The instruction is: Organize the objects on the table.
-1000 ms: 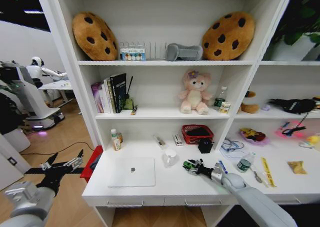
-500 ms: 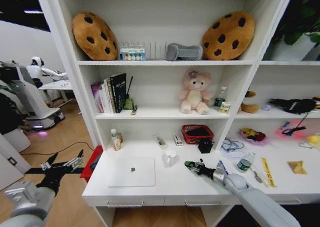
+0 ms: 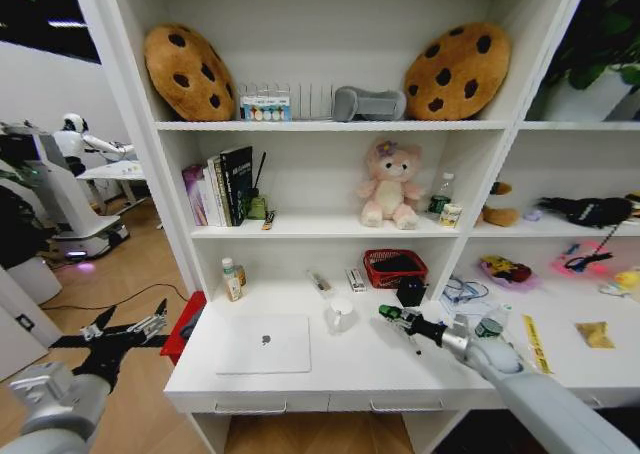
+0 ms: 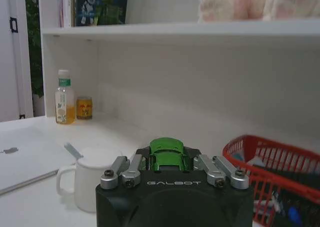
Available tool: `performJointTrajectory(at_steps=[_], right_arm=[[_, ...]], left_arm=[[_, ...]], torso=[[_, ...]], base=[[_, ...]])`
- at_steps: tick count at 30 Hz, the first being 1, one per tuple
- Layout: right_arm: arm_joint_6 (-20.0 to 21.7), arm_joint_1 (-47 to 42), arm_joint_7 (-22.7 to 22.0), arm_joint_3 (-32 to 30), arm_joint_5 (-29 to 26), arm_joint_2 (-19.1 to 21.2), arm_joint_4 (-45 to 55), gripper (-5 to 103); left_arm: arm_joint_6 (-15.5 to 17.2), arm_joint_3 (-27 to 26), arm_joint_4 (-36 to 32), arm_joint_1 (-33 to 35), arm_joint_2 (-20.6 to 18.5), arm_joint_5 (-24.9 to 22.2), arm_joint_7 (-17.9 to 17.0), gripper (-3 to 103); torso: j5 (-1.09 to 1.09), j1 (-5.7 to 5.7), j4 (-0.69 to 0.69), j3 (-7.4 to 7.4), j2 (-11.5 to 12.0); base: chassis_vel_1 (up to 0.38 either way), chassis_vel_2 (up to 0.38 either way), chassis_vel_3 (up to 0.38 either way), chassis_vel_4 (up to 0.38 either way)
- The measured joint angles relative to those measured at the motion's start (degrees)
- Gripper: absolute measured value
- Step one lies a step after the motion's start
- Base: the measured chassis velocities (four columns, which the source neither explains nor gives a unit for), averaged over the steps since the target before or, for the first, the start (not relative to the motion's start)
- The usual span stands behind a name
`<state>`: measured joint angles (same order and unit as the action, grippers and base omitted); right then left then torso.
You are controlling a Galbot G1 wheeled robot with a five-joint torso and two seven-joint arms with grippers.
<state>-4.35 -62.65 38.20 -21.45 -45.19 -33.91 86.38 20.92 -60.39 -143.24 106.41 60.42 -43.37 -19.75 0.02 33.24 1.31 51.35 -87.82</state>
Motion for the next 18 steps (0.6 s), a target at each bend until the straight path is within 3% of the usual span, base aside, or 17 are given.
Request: performJointTrajectory(at_steps=[1,3,4,6,9,12,14,15,17,18], right_arm=[[0.0,0.0,0.0,0.0,0.0,0.0,0.0,36],[0.0,-0.71,-0.3,-3.11,-4.26,5.02,5.3,36],[0.0,-0.71,-0.3,-3.11,-4.26,5.02,5.3,36],[0.23,1.0,-0.58,-3.9,-7.7,8.74,9.16,36],[1.34,4.05,-0.92,-3.33,-9.83,10.64,11.51,36],[2.9,9.47,-1.4,-0.08,-11.23,11.24,11.86,36],[5.16,20.79,-1.78,8.74,-12.37,9.66,9.47,36],[5.16,20.79,-1.78,8.74,-12.37,9.66,9.47,36],[6.4,31.87,-1.81,18.23,-12.95,6.77,5.62,36],[6.4,31.87,-1.81,18.23,-12.95,6.77,5.62,36]], left_arm=[[0.0,0.0,0.0,0.0,0.0,0.0,0.0,100],[0.0,0.0,0.0,0.0,0.0,0.0,0.0,100],[0.0,0.0,0.0,0.0,0.0,0.0,0.0,100],[0.0,0.0,0.0,0.0,0.0,0.0,0.0,100],[0.0,0.0,0.0,0.0,0.0,0.0,0.0,100],[0.0,0.0,0.0,0.0,0.0,0.0,-0.01,100],[0.0,0.0,0.0,0.0,0.0,0.0,0.0,100],[0.0,0.0,0.0,0.0,0.0,0.0,0.0,100],[0.01,0.0,0.01,-0.01,0.0,0.0,0.0,100],[0.01,0.0,0.01,-0.01,0.0,0.0,0.0,100]], torso=[[0.0,0.0,0.0,0.0,0.0],[-0.03,0.0,0.0,0.0,0.0],[-0.03,0.0,0.0,0.0,0.0],[-0.03,0.0,-0.01,0.0,0.0],[-0.04,0.0,-0.01,0.0,0.0],[-0.04,0.0,0.0,0.0,0.0],[0.01,0.0,0.0,0.0,0.0],[0.01,0.0,0.0,0.0,0.0],[-0.05,0.0,-0.03,0.0,0.0],[-0.05,0.0,-0.03,0.0,0.0]], base=[[0.0,0.0,0.0,0.0],[0.0,0.0,0.0,0.0],[0.0,0.0,0.0,0.0],[0.0,0.0,0.0,0.0],[0.0,0.0,0.0,0.0],[0.0,0.0,0.0,0.0],[0.0,0.0,0.0,0.0],[0.0,0.0,0.0,0.0],[0.0,0.0,0.0,0.0],[0.0,0.0,0.0,0.0]])
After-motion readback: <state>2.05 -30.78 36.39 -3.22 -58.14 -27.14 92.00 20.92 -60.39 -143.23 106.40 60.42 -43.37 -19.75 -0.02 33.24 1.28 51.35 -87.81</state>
